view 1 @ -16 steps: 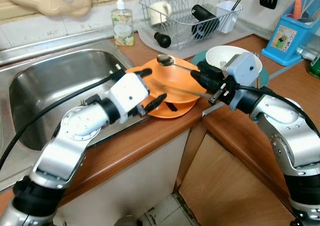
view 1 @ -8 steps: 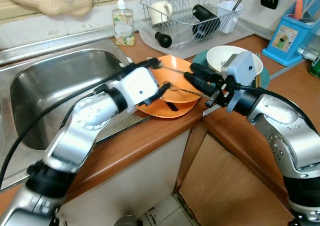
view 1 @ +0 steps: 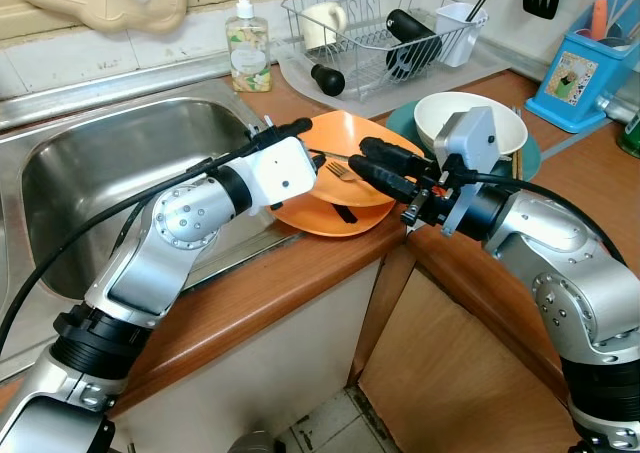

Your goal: Kitchen organization

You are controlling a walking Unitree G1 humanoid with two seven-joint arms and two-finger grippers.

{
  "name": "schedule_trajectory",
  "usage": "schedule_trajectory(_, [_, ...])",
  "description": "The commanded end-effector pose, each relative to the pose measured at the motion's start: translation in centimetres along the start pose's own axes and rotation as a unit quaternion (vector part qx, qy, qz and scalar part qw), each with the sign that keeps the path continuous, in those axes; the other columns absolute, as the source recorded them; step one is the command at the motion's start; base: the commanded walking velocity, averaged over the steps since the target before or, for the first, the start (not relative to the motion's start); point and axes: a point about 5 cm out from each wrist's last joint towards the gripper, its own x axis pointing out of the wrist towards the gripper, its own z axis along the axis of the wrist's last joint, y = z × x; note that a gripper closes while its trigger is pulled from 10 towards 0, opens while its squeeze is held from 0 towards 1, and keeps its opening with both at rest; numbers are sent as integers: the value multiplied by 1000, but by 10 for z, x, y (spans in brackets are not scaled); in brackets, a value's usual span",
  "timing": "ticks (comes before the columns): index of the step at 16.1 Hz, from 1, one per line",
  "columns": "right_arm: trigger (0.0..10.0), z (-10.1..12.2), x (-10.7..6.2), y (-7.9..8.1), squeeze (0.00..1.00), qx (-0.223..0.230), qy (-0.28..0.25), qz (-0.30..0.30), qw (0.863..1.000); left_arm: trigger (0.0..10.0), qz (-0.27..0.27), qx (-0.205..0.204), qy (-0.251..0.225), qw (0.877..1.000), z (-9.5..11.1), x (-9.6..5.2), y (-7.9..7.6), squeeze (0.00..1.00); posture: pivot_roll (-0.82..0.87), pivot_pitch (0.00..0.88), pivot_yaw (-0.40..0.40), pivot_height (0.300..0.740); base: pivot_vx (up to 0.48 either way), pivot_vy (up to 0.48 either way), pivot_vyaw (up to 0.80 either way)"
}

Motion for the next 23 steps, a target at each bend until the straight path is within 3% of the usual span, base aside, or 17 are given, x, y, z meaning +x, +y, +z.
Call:
schedule_trajectory(1, [0, 4, 1, 4, 0, -2, -5, 10, 1000, 0, -21, 19, -3, 1000, 2, 1, -2, 0, 48, 0, 5, 740, 0, 0, 0])
schedule_trajectory(14, [0, 8, 3, 5, 0, 5, -13, 10, 1000, 0, -25, 55, 9, 998, -2, 2, 1, 0, 53, 0, 0, 740, 0, 0, 0])
schedule_trajectory(15, [9098, 9, 3, 5, 0, 5, -15, 10, 1000, 0, -22, 59, 9, 998, -2, 2, 2, 0, 53, 0, 0, 740, 0, 0, 0])
schedule_trajectory(16, [10000, 9, 4, 6, 0, 7, -18, 15, 1000, 0, -19, 63, 10, 998, -3, 1, 3, 0, 53, 0, 0, 740, 0, 0, 0])
schedule_trajectory(17, [10000, 10, 4, 6, 0, 8, -19, 17, 1000, 0, -18, 63, 10, 998, -3, 1, 4, 0, 53, 0, 0, 740, 0, 0, 0])
schedule_trajectory(18, [10000, 11, 4, 6, 1000, 6, -23, 13, 1000, 0, -6, 70, 16, 997, -4, 0, 9, 0, 54, 0, 2, 740, 0, 0, 0])
schedule_trajectory(19, [10000, 11, 4, 6, 1000, 6, -23, 13, 1000, 0, -6, 70, 16, 997, -4, 0, 9, 0, 54, 0, 2, 740, 0, 0, 0])
schedule_trajectory(20, [10000, 13, 5, 4, 0, -4, -28, -1, 1000, 0, 7, 78, 28, 997, -8, -2, 16, 0, 53, 0, 2, 740, 0, 0, 0])
schedule_trajectory(23, [10000, 13, 3, 2, 0, -11, -28, -17, 999, 0, 57, 103, 93, 989, -32, -19, 42, 0, 50, 0, 5, 740, 0, 0, 0])
